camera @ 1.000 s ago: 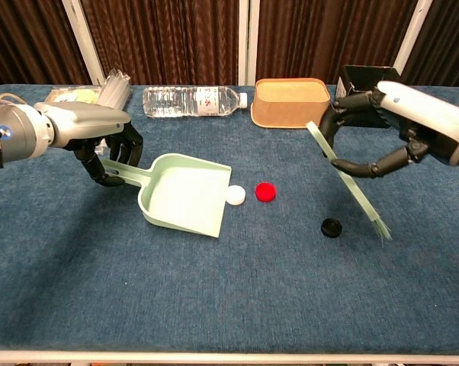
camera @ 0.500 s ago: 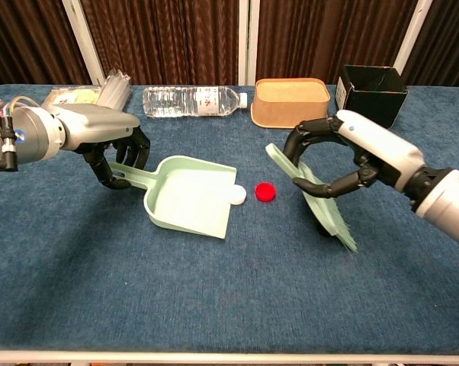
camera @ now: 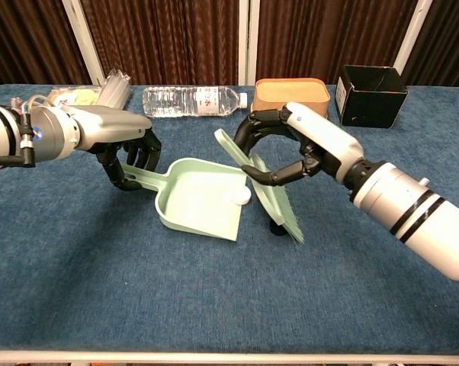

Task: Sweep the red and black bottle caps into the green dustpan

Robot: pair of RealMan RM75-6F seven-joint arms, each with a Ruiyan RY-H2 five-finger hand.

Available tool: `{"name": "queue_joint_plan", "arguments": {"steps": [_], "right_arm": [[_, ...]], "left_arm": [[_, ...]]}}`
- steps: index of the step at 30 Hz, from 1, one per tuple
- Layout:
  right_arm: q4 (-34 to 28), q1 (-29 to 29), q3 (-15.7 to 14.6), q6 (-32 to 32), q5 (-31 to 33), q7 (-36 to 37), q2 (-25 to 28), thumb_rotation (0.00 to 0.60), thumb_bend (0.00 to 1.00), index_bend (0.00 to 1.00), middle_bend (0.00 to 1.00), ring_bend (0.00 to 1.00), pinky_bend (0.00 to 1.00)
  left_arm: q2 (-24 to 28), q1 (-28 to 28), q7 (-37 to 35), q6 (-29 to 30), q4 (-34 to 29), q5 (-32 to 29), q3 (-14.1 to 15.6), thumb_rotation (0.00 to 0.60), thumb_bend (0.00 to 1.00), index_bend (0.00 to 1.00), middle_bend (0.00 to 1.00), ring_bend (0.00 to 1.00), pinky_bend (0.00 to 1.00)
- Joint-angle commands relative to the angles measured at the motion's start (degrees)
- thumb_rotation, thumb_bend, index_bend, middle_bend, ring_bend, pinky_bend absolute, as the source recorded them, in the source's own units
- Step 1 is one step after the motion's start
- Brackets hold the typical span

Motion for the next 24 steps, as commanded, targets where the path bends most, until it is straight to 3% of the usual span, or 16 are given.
{"name": "queue_joint_plan", "arguments": {"steps": [1,16,24], "right_arm": [[0.95,0.83,0.61,-0.54,0.3,1.18,-1.09,0.6,0.62,0.79,0.69,0.33,0.18],[3.93,2.62,3.64,1.25,1.85,6.62,-6.69,0.6,0.63,0.79,0.7,0.33,0.18],[2.53,2.29,3.56,4.47,0.85,7.06,-6.4,0.6,0.63,0.79,0.7,0.33,0.18]], "left_arm": [[-0.29,-0.41,-0.02,-0.26,0.01,-0.28,-0.02,0.6,0.38,0.55,0.55,0.42,0.28],[-0.87,-2.05,-2.41,-0.99,-0.41,-0.54,-1.14,0.6,0.38,0.55,0.55,0.43,0.28],[-0.35,-2.16,-2.85,0.08,-1.47,-0.36,-0.86,0.6,0.38,0.55,0.55,0.43,0.28]]}}
